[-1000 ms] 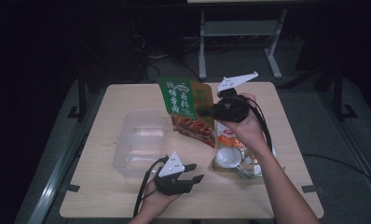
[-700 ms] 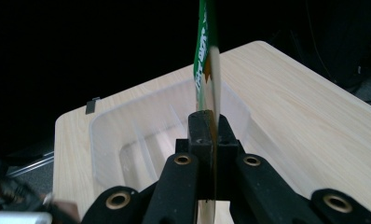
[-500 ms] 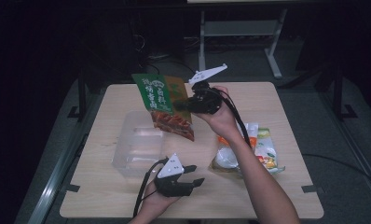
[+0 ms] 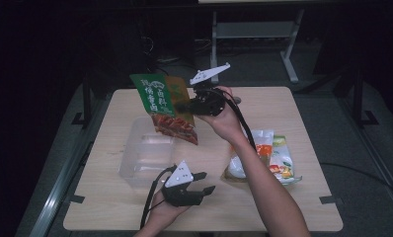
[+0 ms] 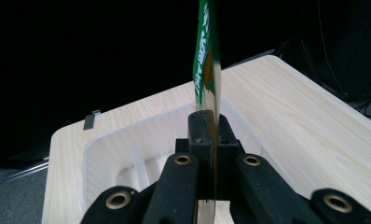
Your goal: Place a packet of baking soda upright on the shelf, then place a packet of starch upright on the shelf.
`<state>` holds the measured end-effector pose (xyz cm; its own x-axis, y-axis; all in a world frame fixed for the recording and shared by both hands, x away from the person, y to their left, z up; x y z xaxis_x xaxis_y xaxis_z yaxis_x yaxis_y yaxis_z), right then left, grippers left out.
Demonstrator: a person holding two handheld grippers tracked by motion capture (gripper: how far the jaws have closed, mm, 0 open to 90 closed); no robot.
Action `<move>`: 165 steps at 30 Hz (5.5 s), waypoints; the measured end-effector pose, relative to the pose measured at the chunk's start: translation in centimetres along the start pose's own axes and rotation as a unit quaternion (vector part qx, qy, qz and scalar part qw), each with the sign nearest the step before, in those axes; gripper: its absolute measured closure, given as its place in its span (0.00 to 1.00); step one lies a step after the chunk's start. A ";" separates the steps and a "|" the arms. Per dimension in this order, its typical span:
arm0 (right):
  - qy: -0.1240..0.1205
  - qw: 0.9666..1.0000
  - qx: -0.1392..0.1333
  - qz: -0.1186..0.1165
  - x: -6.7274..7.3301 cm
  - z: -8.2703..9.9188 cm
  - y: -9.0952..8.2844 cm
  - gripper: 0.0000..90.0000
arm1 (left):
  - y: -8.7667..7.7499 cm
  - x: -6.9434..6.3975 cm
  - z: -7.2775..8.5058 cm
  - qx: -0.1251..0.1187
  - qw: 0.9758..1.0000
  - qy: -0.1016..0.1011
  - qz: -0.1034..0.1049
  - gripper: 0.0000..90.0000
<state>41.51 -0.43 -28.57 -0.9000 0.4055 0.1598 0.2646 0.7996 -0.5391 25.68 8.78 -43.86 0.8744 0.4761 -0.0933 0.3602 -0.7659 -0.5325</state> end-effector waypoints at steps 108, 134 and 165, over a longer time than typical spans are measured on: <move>0.079 0.996 0.025 -0.017 -4.7 6.8 3.0 0.53 | 0.9 -0.5 0.1 0.010 1.000 0.010 -0.001 0.46; 0.127 0.990 0.044 0.036 -5.1 14.3 -7.1 0.47 | 1.0 -0.5 0.0 0.006 1.000 0.011 -0.009 0.44; 0.225 0.967 0.054 0.107 -7.2 24.2 -14.5 0.45 | 1.4 -0.7 0.0 0.008 1.000 0.012 -0.007 0.43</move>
<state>35.73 -25.68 -41.95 -0.5808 0.7272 0.3658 0.3678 0.6353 -0.6790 25.64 7.35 -44.54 0.8770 0.4758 -0.0664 0.3667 -0.7522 -0.5474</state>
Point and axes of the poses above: each handheld gripper's, and its own axes: y roughly forward along the jaws, z roughly out of its underside, x roughly to its left, the point moved 3 cm from there along y, roughly forward along the jaws, and after that the axes turned 4 degrees about x, right-handed, at the moved point
